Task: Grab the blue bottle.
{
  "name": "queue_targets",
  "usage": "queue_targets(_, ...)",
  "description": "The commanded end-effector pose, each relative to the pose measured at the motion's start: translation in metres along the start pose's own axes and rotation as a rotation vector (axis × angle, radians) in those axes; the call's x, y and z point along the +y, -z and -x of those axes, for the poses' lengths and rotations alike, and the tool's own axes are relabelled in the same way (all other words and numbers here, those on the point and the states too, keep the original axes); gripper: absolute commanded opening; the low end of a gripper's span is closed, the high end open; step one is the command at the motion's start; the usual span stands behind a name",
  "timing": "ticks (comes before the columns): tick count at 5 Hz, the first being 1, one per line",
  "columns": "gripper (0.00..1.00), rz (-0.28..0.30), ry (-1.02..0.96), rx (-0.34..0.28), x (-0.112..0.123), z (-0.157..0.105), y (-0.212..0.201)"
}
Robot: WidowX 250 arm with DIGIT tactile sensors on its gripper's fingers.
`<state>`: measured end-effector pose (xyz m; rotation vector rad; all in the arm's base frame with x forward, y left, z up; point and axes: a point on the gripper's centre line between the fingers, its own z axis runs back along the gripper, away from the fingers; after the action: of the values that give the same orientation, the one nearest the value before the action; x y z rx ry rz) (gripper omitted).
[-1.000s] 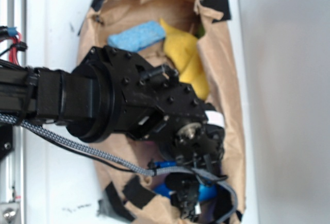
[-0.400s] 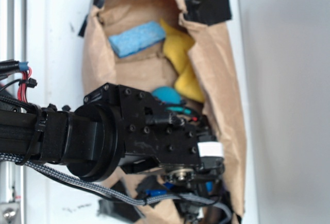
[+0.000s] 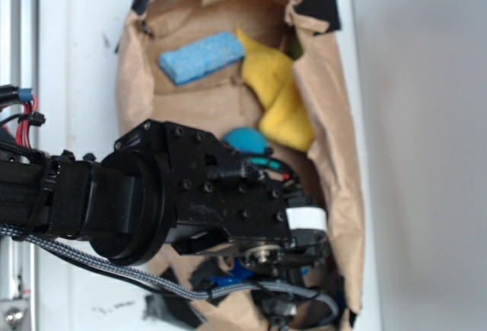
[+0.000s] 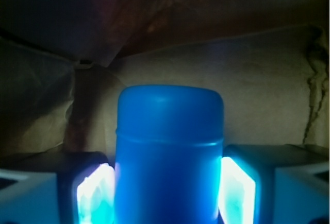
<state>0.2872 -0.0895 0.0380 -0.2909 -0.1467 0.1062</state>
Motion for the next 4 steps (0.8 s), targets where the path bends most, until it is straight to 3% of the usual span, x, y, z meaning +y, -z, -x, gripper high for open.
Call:
queue_targets(1,0.0,0.181,-0.077,-0.025,0.014,-0.015,-0.06)
queue_targets(3,0.0,0.158,-0.094,-0.085,0.028,-0.017,-0.107)
queue_targets(4,0.0,0.024,-0.116,-0.155,0.02,-0.023,-0.136)
